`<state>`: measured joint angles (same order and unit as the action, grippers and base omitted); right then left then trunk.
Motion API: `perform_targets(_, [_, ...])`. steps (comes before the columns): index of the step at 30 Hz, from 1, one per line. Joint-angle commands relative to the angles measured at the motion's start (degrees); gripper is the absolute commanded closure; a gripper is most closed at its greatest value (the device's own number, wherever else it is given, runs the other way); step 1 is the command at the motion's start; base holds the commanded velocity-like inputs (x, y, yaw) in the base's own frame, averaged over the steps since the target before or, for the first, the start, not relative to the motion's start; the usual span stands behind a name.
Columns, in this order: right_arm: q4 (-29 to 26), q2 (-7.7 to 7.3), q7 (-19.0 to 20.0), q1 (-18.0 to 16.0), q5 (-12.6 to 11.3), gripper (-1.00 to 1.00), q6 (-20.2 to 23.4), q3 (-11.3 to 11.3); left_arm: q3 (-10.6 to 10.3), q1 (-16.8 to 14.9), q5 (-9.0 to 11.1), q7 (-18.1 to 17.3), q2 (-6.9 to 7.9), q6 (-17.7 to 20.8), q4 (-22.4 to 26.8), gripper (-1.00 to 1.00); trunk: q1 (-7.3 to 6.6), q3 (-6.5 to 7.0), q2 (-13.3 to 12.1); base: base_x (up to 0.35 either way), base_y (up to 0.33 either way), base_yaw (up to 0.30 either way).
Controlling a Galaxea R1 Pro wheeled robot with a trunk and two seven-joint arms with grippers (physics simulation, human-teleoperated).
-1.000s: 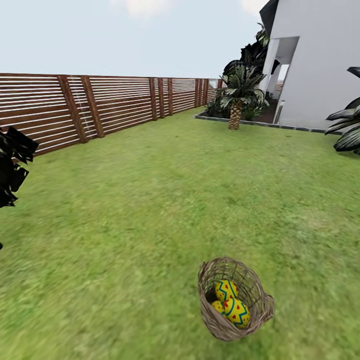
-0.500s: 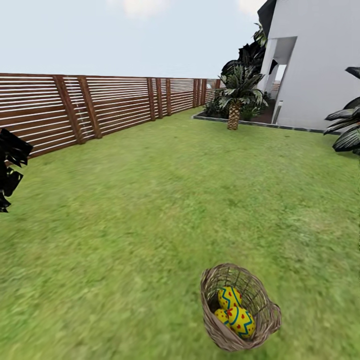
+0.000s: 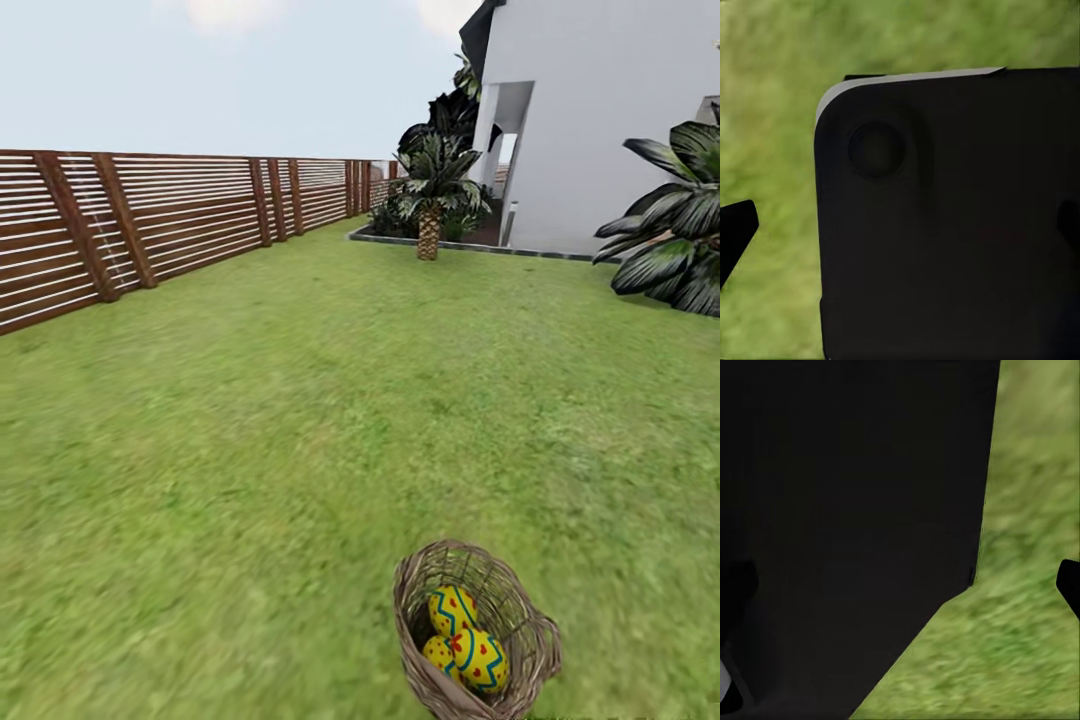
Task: Take the three Easter eggs out of the wicker basket on the lawn in the garden, then place them on the lawn next to a single tree (choose any tree) so that all three eggs are next to the same tree and none are left in the basket.
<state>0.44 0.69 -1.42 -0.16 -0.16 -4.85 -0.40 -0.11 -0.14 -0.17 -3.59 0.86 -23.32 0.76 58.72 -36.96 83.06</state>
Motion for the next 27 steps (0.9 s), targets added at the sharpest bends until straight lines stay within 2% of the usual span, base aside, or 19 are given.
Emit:
perform_targets(1, [0.06, 0.02, -0.15, -0.02, -0.02, -1.00, -0.24, -0.04, 0.02, -0.02, 0.00, -0.19, 0.02, -0.16, -0.03, -1.00, 0.01, -0.01, 0.02, 0.057, 0.048, -0.266])
perform_targets(20, [0.09, -0.01, -0.12, -0.02, -0.02, -1.00, -0.21, -0.05, 0.02, -0.04, 0.00, -0.19, 0.02, -0.23, -0.03, -1.00, 0.01, 0.48, 0.02, 0.011, 0.011, -0.268])
perform_targets(27, [0.09, 0.01, -0.12, -0.02, -0.02, -1.00, -0.22, -0.06, 0.02, -0.04, 0.00, -0.19, 0.02, -0.21, -0.05, -1.00, 0.01, 0.66, 0.02, 0.096, 0.145, -0.269])
